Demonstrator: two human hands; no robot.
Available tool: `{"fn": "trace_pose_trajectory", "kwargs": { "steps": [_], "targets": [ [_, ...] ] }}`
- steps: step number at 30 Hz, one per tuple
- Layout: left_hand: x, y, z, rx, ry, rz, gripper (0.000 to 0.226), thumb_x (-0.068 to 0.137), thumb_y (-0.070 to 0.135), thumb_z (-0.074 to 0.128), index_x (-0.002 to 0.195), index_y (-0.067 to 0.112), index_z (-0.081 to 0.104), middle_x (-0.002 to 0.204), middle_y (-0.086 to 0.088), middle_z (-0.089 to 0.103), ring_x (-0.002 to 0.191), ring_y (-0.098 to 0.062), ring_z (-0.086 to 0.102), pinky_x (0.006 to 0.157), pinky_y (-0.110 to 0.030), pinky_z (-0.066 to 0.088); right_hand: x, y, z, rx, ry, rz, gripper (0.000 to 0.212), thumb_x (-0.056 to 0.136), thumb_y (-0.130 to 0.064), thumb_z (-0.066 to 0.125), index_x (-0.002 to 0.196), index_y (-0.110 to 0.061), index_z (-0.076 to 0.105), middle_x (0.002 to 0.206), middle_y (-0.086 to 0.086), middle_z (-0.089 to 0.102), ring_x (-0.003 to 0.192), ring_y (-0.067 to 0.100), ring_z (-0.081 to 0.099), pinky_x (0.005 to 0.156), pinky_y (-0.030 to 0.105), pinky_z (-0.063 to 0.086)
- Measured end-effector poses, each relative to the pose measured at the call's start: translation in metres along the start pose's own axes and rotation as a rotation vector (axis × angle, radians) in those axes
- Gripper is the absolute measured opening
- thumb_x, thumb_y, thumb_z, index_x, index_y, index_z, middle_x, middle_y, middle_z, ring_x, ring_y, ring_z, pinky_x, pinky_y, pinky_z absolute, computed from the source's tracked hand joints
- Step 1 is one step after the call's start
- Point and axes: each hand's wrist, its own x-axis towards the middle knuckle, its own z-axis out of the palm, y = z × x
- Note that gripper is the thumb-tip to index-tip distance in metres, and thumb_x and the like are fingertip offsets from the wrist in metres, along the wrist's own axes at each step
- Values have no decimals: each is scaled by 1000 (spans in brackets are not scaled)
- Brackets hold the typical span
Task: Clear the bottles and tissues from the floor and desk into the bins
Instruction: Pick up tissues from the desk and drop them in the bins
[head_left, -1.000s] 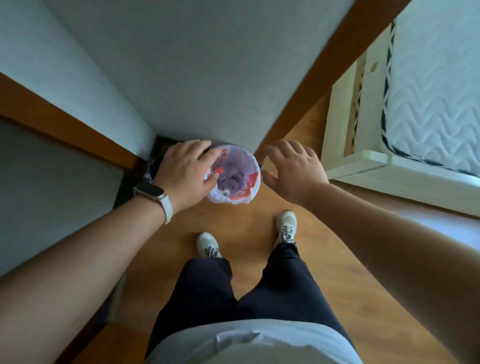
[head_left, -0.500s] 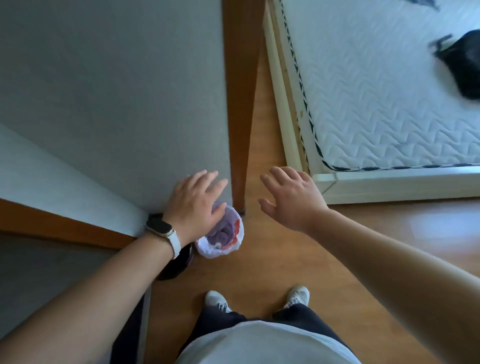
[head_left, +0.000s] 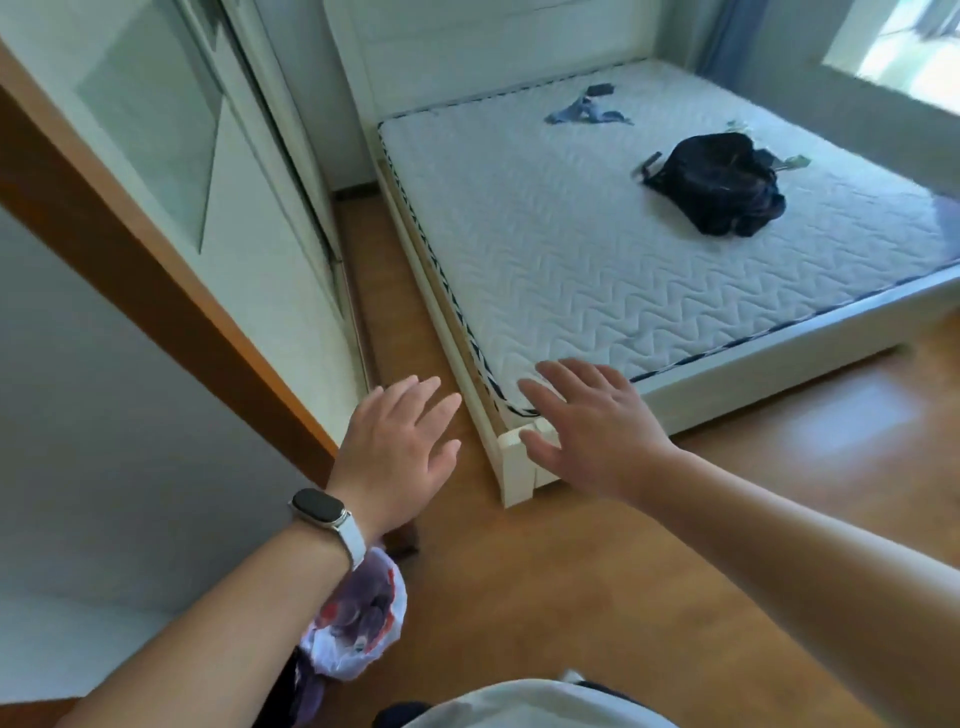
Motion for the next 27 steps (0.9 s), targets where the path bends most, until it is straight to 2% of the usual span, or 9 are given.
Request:
{"fn": "trace_pose_trajectory", "kwargs": {
  "steps": [3,10,16,21,27],
  "targets": [
    [37,36,2,-43,36,58,47,90,41,51,131,20,56,136,-8,54,129,-31,47,103,-54,40,-21,47,-12,-14,44,59,53,88,-53,47,130,-21,52,131,5,54,121,28,47,101,43,38],
    [119,110,9,-57,100,316,46,87,40,53,127,18,58,131,-9,56,124,-32,50,102,-50,36,-75,127,-32,-34,157,280,50,86,-53,54,125,-21,55,129,4,56,121,27,50,100,43,40],
    [187,164,20,-114,93,495,47,88,42,50,128,17,58,131,-9,57,124,-32,51,101,-53,41,-117,172,-36,-48,138,525,55,87,-56,44,129,-21,53,131,5,55,124,27,48,103,43,39],
    [249,203,42,-187,94,635,46,89,42,49,127,19,59,133,-8,57,125,-31,51,102,-52,39,-134,213,-39,-122,163,707,55,85,-54,49,129,-21,56,130,2,55,123,25,49,101,39,38],
    [356,242,70,-245,68,800,47,90,44,46,127,19,61,133,-8,58,125,-31,51,103,-50,39,-118,275,-42,-191,137,930,55,83,-53,47,125,-20,58,127,5,57,118,27,52,96,43,43]
  ]
}}
